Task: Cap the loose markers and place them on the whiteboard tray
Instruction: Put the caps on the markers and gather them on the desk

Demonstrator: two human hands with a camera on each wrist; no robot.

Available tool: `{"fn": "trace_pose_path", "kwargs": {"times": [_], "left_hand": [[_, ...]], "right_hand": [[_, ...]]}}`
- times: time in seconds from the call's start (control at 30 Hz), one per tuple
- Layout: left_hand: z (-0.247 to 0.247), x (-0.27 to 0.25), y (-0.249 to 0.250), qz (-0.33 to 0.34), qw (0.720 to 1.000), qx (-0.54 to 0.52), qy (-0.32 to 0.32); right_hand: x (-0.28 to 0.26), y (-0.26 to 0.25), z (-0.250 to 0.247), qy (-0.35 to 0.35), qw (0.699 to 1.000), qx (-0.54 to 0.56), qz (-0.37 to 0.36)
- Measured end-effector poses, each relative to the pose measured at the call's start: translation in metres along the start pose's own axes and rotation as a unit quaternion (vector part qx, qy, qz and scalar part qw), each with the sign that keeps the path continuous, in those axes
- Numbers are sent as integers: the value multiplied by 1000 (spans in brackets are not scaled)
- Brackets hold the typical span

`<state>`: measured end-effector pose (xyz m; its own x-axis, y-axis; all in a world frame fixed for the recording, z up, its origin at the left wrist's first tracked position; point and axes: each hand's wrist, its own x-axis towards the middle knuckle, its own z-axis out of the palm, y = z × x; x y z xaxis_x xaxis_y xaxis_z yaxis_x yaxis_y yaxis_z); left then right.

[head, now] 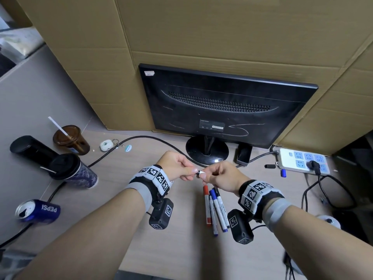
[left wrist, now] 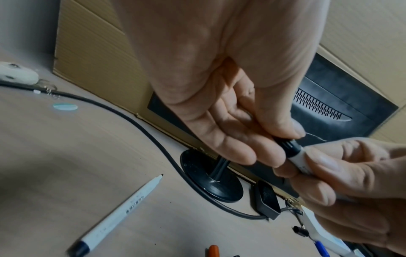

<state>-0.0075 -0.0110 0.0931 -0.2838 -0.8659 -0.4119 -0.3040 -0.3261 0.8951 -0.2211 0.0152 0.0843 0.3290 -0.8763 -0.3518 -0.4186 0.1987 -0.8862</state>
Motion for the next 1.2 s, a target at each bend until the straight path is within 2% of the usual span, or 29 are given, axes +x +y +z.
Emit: {"fn": "trace_pose_path", "kwargs": {"times": [0.1,0.23,0.3,0.37,0.47,0.63,0.83,0.97,1.07,1.2], "left_hand": [[-7,3,1,-4,1000,11,-26],[-19,9,-16,-39,999,17,-24],[-19,13,-31,-65,998,25,11],[-20,17,-49,-92,992,46,72],[-26,22,-80,-115,977,130,122],[-29,31,-108,-140,963,201,112],[-10,54,-113,-132,952,270,62],[2,72,-114,-154,947,278,55],[9,80,-108,-174,936,302,55],[16,85,-101,-232,912,337,7]], "right_hand": [[0,2,5,-14,998,60,22],[12,9,18,5,998,48,50],[18,17,28,28,995,29,92],[20,30,37,51,989,-6,141],[23,49,47,64,976,-94,188],[31,67,63,33,951,-211,222],[42,86,77,43,932,-270,239],[43,88,71,53,930,-275,238],[43,91,60,77,938,-233,245],[39,94,42,111,938,-211,250]]}}
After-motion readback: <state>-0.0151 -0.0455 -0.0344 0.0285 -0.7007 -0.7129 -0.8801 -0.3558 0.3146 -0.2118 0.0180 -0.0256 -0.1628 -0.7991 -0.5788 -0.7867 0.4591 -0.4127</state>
